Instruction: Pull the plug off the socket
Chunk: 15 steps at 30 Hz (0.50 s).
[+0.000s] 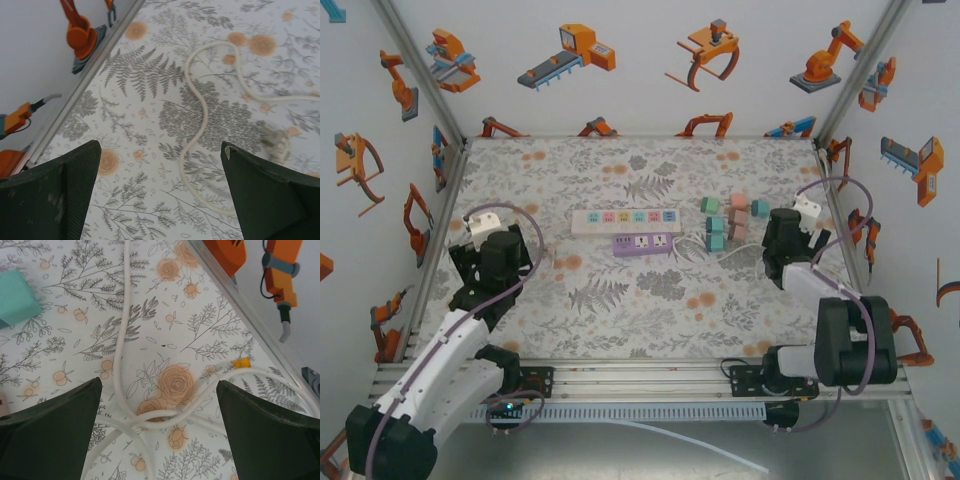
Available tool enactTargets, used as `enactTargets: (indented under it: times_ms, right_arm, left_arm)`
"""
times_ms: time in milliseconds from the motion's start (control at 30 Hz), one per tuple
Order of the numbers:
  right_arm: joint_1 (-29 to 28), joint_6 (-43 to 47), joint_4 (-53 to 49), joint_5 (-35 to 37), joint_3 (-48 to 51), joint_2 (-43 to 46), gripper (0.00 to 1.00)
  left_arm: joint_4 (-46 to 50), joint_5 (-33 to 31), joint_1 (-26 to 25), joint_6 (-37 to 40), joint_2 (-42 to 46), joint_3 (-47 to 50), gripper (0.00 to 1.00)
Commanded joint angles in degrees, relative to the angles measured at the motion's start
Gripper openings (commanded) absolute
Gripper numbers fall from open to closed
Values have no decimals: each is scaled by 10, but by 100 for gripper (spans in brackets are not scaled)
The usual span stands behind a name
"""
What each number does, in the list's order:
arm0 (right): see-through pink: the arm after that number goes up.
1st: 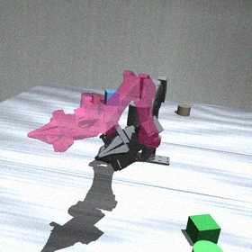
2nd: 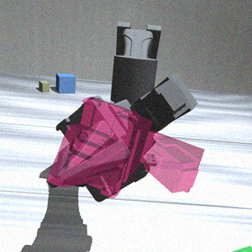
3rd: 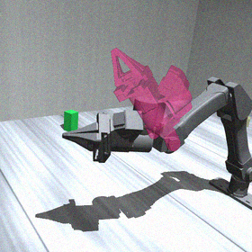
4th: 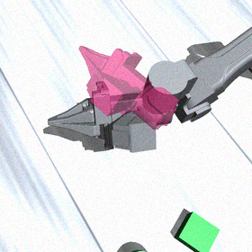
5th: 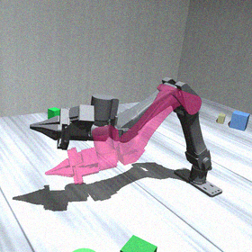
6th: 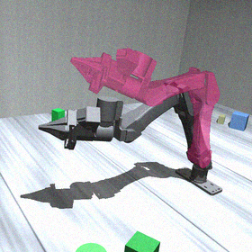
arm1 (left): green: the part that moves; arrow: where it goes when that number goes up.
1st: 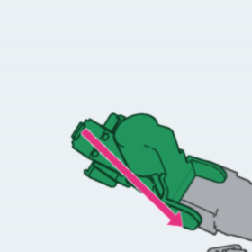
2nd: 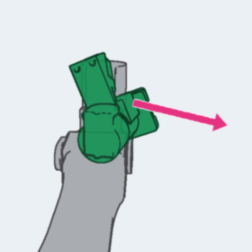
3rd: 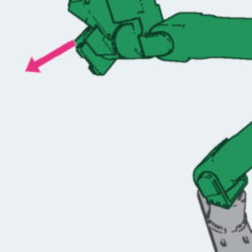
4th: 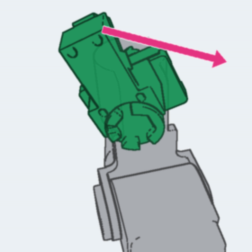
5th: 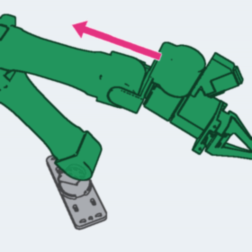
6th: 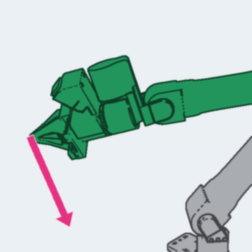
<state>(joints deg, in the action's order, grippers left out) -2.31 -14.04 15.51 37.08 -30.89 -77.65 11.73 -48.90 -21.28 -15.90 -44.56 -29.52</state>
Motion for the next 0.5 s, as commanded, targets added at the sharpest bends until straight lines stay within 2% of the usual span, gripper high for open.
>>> enactTargets:
  times_ms: [0,33,100,167,200,433,467]
  right_arm:
    - [10,5,78,-36,3,-36,87]
    - [11,12,91,-56,-2,-44,87]
    - [11,50,182,-98,17,-61,87]
    - [14,58,218,-114,26,-87,90]
    - [14,51,206,-128,26,-79,89]
    - [16,89,325,-226,89,-83,92]
    - [18,97,388,-238,102,-114,93]
  left_arm:
    - [-22,-61,6,-1,-6,13,97]
    - [-26,-61,7,0,-8,17,97]
    - [-44,-51,10,3,-11,31,97]
    - [-76,-24,14,20,-12,49,97]
    - [-93,-18,15,22,-12,58,97]
    - [-159,32,34,55,-14,96,97]
    - [-164,43,35,59,-14,99,97]
